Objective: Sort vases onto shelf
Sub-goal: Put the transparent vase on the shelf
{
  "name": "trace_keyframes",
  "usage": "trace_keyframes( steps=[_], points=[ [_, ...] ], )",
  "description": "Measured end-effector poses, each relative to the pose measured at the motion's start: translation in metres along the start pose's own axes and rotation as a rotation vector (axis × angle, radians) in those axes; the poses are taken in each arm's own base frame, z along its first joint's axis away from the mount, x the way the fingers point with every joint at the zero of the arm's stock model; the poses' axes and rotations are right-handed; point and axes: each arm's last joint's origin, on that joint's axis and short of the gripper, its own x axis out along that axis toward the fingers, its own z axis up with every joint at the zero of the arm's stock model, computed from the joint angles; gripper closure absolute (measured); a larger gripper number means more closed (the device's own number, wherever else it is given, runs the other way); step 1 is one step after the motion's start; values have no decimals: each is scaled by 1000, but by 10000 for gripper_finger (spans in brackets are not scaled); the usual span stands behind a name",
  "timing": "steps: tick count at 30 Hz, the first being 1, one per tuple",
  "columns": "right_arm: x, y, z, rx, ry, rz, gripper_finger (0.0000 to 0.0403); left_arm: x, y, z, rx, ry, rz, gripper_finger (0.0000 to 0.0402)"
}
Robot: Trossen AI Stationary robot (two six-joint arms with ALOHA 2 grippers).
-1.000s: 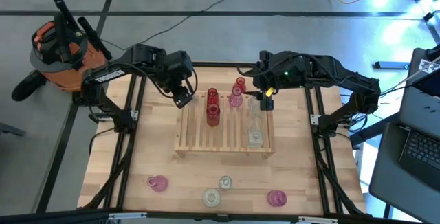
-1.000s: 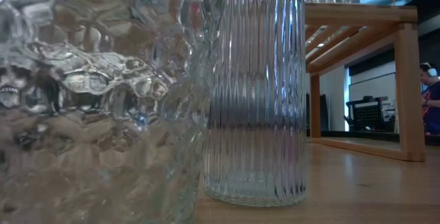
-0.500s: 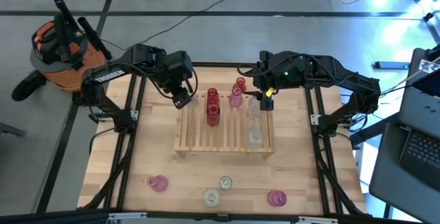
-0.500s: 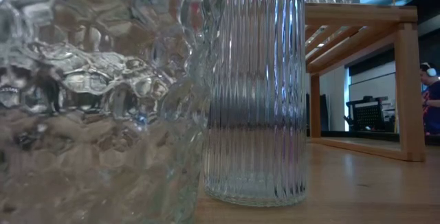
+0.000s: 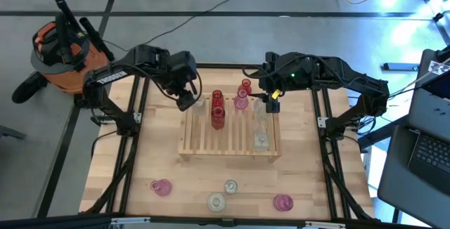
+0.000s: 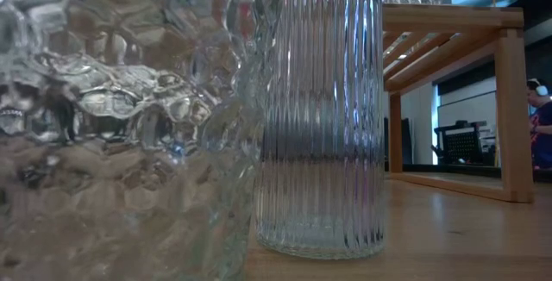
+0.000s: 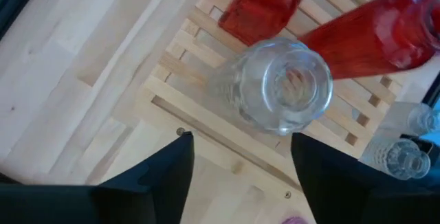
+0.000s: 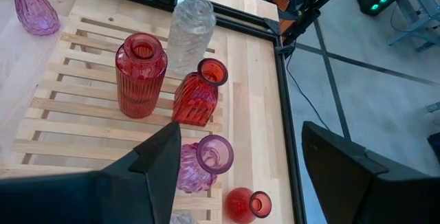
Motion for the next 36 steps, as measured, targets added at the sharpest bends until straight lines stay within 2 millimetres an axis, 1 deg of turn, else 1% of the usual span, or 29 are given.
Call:
trace_keyframes(
  steps=[3,7,11,15,18,23,25,27,29,31,36],
  points=[
    [0,0,0,0,0,0,155,0,4,2,-40,-4,8,155],
    [0,0,0,0,0,0,155,-3,8,2,-80,-8,-5,152],
    [0,0,0,0,0,0,155,-12,7,2,-115,-35,-30,152],
    [0,0,0,0,1,0,155,-25,1,-4,-229,-27,-128,153],
    [0,0,-1,-1,8,2,155,-25,-10,-14,-269,16,-172,161],
    [0,1,-2,-4,25,9,155,-18,-30,-37,-247,87,-168,180],
    [0,1,-3,-4,26,9,155,-14,-35,-46,-250,86,-150,187],
    [0,1,-3,-5,26,9,155,-8,-40,-52,-268,80,-180,192],
    [0,1,-3,-5,25,9,155,0,-41,-57,-293,72,-223,196],
    [0,1,-2,-6,25,8,155,7,-42,-62,-331,26,-295,198],
    [0,1,-2,-6,25,9,155,25,-28,-78,-477,-143,-468,200]
  ],
)
